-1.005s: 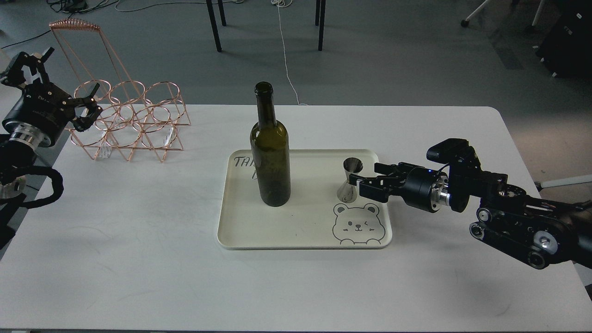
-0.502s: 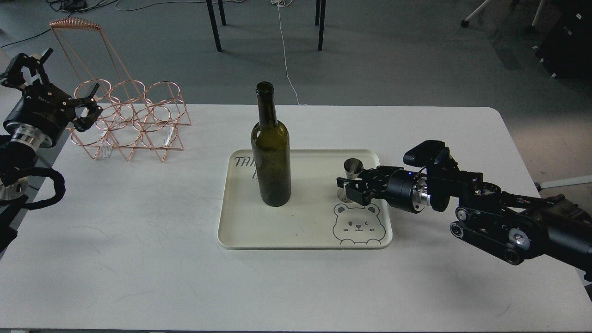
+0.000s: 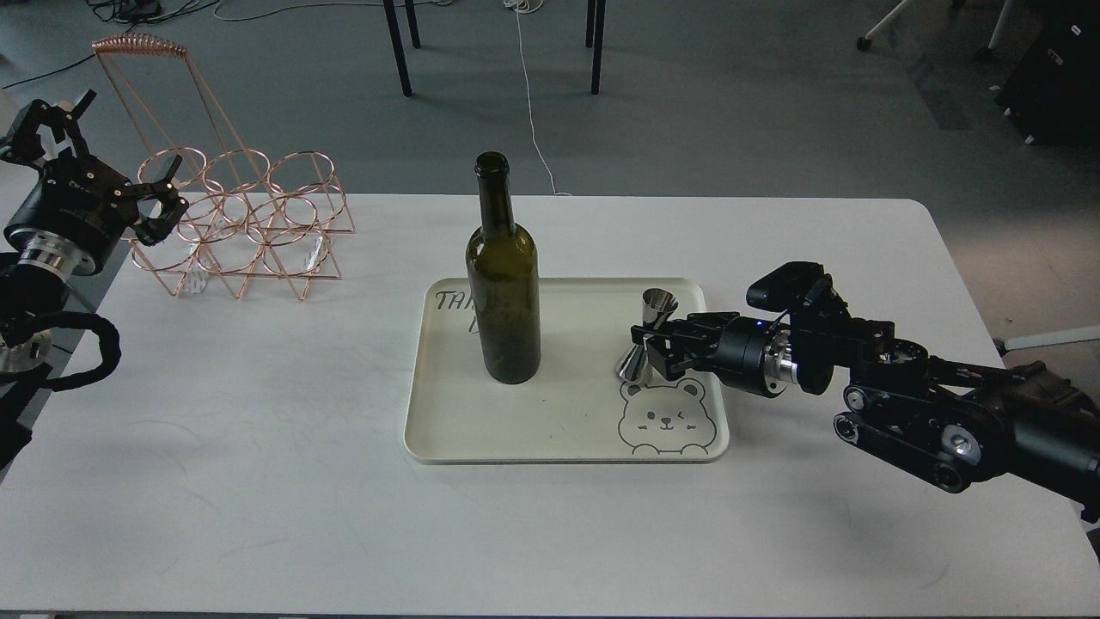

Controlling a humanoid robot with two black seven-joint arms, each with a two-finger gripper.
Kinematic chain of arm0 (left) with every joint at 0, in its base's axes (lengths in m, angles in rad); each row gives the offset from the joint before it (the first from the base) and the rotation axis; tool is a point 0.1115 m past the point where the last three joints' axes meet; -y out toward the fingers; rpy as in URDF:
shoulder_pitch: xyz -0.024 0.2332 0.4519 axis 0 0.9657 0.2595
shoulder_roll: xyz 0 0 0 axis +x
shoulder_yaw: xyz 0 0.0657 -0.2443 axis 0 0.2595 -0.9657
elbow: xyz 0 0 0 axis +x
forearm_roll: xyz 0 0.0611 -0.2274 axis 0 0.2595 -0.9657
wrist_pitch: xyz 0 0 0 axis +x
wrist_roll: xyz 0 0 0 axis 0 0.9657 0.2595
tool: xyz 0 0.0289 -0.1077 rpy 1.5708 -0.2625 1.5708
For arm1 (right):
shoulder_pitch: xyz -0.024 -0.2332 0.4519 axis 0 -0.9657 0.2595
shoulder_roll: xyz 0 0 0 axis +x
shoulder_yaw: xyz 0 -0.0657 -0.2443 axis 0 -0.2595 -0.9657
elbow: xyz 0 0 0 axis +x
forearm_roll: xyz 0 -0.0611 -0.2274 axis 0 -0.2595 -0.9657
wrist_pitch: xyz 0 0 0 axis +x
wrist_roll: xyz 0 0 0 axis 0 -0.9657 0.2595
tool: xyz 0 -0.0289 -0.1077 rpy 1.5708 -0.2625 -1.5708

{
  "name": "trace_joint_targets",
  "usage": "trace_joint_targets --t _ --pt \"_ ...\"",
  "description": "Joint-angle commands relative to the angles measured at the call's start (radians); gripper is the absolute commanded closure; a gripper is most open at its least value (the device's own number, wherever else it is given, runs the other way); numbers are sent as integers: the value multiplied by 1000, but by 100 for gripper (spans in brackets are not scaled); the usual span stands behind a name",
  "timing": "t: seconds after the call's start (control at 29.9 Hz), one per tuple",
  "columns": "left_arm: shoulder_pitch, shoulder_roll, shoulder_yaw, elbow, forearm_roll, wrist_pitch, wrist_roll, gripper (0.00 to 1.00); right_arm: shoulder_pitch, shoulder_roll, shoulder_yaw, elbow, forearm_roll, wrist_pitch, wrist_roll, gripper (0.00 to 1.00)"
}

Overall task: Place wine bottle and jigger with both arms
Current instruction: 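Lift the jigger with the right gripper and carry it off the tray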

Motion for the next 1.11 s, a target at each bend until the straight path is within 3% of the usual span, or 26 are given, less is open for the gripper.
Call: trace_joint_targets --t 0.0,0.23,0.47,0.84,1.07 --pt "-1 3 0 0 0 0 0 2 15 0 -18 3 1 0 0 99" --pt "-2 6 0 0 0 0 -11 1 32 -37 -6 11 6 -63 0 99" --pt "-5 13 -4 -2 0 0 -11 2 37 -188 83 54 10 -134 -8 99" --pt "-6 16 3 -12 3 0 -9 2 -110 -362 99 34 7 -282 -104 99" --pt "-6 16 4 -15 8 0 -8 2 -223 -362 99 -34 18 -370 -110 98"
